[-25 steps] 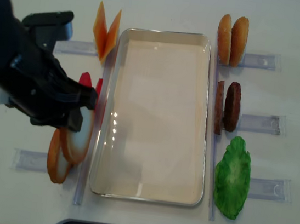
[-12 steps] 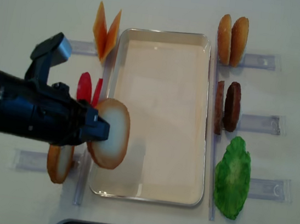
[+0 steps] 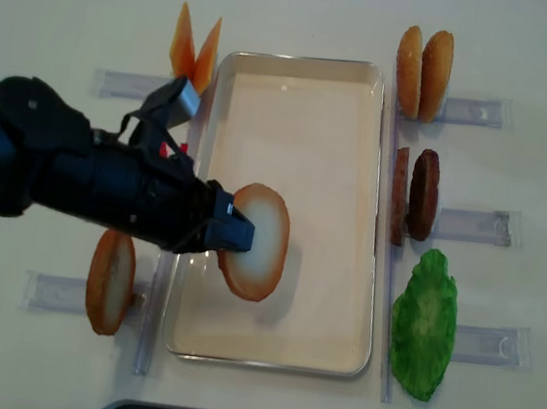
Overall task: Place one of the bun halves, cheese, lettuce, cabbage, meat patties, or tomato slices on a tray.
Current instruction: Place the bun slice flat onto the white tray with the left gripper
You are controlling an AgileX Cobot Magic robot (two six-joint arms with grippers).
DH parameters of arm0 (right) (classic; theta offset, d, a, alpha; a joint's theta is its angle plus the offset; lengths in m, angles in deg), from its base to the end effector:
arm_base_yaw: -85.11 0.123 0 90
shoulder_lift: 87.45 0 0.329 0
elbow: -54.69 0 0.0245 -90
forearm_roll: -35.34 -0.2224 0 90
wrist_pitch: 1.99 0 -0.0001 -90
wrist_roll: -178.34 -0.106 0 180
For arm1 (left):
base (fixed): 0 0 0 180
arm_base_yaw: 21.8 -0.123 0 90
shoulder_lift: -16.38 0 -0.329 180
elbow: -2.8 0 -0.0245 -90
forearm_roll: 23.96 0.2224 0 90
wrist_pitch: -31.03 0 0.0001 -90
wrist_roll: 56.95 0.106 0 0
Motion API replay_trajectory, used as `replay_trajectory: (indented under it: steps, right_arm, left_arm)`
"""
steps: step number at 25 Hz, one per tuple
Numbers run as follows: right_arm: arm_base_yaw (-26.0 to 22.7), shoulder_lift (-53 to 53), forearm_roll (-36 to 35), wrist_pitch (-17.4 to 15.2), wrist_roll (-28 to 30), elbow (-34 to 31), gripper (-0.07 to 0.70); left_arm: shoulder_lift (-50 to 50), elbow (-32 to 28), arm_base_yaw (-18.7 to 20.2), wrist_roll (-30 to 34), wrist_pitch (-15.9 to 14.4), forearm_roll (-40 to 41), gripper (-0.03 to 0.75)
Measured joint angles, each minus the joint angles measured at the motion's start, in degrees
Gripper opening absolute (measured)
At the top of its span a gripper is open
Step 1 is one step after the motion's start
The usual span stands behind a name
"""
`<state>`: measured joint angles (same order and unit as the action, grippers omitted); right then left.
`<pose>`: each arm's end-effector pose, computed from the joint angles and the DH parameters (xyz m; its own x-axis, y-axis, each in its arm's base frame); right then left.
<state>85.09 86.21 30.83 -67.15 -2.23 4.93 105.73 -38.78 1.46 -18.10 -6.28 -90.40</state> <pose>-0.0657 0.0076 0.2489 -0.5200 0.0431 -0.8531 -0.0383 0.9965 0.0738 0.1854 -0.1439 0.2502 -0.9480 0.0624 -0.3122 0.2578 0.7258 -0.6378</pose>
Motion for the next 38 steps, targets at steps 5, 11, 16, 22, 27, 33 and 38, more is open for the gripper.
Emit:
replay_trajectory:
  steps: [5, 11, 16, 22, 27, 33, 38]
  right_arm:
    - [0.0, 0.0, 0.0, 0.0, 0.0, 0.0, 0.514]
    - [0.0, 0.0, 0.0, 0.0, 0.0, 0.0, 0.514]
    - [0.0, 0.0, 0.0, 0.0, 0.0, 0.0, 0.514]
    - [0.0, 0.0, 0.0, 0.0, 0.0, 0.0, 0.514]
    - [0.0, 0.0, 0.0, 0.0, 0.0, 0.0, 0.514]
    - [0.0, 0.0, 0.0, 0.0, 0.0, 0.0, 0.514]
    - [0.0, 0.0, 0.0, 0.0, 0.0, 0.0, 0.514]
  left_arm:
    - [6.55, 0.06, 1.26, 11.2, 1.24, -9.76, 0.144]
    - [11.85, 1.13, 3.26, 17.8, 1.43, -16.41, 0.144]
    - [13.15, 1.18, 3.31, 18.06, 3.33, -16.51, 0.143]
    - [13.15, 1.24, 3.3, 18.17, 5.33, -16.51, 0.143]
    - [13.15, 1.24, 3.3, 18.96, 5.27, -16.8, 0.143]
    - [13.84, 1.36, 3.3, 19.81, 5.27, -16.9, 0.143]
    - [14.65, 1.42, 3.3, 20.56, 5.15, -17.25, 0.143]
